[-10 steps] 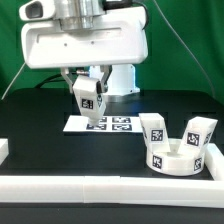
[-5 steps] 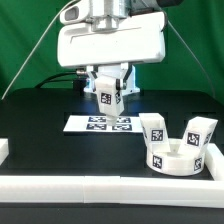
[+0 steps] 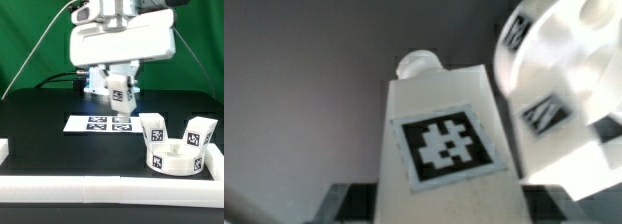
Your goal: Assemble stool
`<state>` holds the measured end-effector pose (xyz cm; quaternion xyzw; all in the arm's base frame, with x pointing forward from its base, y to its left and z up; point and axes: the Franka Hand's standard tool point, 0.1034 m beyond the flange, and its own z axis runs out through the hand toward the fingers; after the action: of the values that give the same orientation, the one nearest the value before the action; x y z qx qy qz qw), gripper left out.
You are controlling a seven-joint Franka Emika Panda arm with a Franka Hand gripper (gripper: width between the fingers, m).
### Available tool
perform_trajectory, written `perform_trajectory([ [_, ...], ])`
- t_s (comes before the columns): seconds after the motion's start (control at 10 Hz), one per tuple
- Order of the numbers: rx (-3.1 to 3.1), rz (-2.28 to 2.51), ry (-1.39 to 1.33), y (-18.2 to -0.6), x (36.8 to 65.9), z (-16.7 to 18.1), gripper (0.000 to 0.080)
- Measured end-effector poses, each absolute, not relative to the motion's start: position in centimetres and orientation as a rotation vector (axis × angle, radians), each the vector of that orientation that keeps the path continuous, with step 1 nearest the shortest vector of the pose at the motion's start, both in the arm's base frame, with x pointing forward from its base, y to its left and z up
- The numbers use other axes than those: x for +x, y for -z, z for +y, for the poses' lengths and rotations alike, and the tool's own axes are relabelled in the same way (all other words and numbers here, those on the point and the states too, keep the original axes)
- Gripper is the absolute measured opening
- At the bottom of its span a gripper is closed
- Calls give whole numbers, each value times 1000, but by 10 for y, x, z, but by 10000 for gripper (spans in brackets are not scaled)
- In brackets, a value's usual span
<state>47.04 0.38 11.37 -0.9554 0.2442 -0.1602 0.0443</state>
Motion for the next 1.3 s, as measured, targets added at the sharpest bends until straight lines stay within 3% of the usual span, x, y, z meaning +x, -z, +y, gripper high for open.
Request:
perform_trajectory([
  [0.2,-2958,693,457,-91,469,18,327],
  [0.3,-2960,703,453,-89,469,14,327],
  [0.7,-2956,706,446,-86,470,21,327],
  [0.9,-2903,725,436,-98,486,52,327],
  [1.2,-2855,777,362,-97,496,99,327],
  [1.3,-2863,755,374,-98,497,97,327],
])
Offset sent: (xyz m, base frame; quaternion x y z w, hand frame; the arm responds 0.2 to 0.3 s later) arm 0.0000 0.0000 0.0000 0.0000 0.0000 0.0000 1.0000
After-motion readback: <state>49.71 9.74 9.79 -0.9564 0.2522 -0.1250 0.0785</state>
